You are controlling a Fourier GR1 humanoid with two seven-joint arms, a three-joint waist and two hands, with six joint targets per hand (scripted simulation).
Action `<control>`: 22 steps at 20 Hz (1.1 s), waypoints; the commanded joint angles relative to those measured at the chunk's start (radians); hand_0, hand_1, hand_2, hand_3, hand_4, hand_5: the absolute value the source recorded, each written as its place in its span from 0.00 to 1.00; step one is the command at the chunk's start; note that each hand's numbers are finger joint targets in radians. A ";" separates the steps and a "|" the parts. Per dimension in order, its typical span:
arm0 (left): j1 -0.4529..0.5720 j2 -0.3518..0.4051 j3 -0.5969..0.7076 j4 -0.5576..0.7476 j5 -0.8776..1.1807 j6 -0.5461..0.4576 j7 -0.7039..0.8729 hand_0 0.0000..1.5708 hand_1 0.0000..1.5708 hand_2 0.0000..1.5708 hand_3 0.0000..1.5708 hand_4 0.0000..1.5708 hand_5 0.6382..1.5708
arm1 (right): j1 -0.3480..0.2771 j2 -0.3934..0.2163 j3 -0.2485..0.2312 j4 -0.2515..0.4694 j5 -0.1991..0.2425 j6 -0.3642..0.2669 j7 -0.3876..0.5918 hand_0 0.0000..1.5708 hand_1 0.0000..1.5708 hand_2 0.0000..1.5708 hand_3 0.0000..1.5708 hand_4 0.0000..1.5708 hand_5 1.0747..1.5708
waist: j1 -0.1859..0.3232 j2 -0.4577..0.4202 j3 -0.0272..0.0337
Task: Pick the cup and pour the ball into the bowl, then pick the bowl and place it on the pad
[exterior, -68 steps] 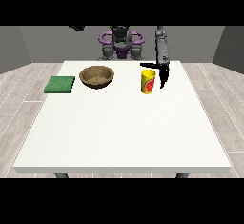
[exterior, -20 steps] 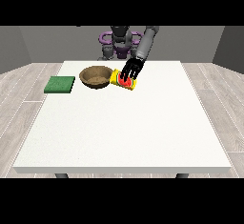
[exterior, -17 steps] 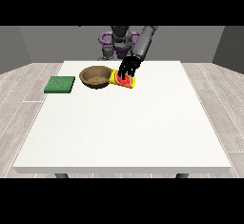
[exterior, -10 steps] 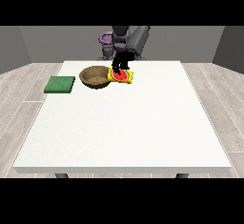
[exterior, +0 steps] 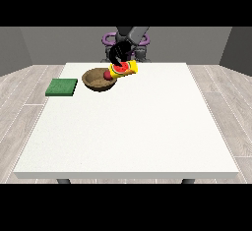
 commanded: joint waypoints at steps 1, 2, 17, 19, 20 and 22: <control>0.041 -0.018 -0.064 -0.145 -0.056 -0.144 0.050 0.95 0.95 1.00 1.00 0.67 0.94 | -0.001 0.004 -0.008 0.078 0.013 0.020 -0.053 0.00 0.00 0.00 0.00 0.25 0.99 | 0.019 -0.021 -0.0008; 0.030 -0.018 -0.054 -0.133 -0.064 -0.149 0.075 0.95 0.95 1.00 1.00 0.67 0.93 | 0.002 -0.026 -0.033 0.068 -0.009 0.040 -0.038 0.00 0.00 0.00 0.00 0.24 0.99 | 0.014 0.004 -0.0011; 0.403 0.195 0.567 -0.413 0.735 0.266 -0.510 0.88 0.88 1.00 1.00 0.66 1.00 | 0.187 -0.063 -0.107 -0.064 -0.077 0.113 -0.072 0.00 0.00 0.00 0.00 0.26 0.99 | 0.063 0.049 -0.0094; 0.447 0.191 0.619 -0.463 0.834 0.272 -0.622 0.97 0.97 1.00 1.00 0.77 1.00 | 0.149 -0.061 -0.088 -0.130 -0.079 0.097 -0.049 0.00 0.00 0.00 0.00 0.25 0.99 | 0.045 0.094 -0.0098; 0.494 0.213 0.642 -0.487 0.888 0.253 -0.697 0.99 0.99 1.00 1.00 0.83 0.98 | 0.159 -0.061 -0.105 -0.140 -0.084 0.085 -0.049 0.00 0.00 0.00 0.00 0.25 0.99 | 0.057 0.103 -0.0109; 0.543 0.174 0.688 -0.559 0.995 0.251 -0.809 0.99 0.99 1.00 1.00 0.90 0.93 | 0.176 -0.031 -0.089 -0.163 -0.062 0.060 -0.058 0.00 0.00 0.00 0.00 0.26 0.99 | 0.087 0.117 -0.0120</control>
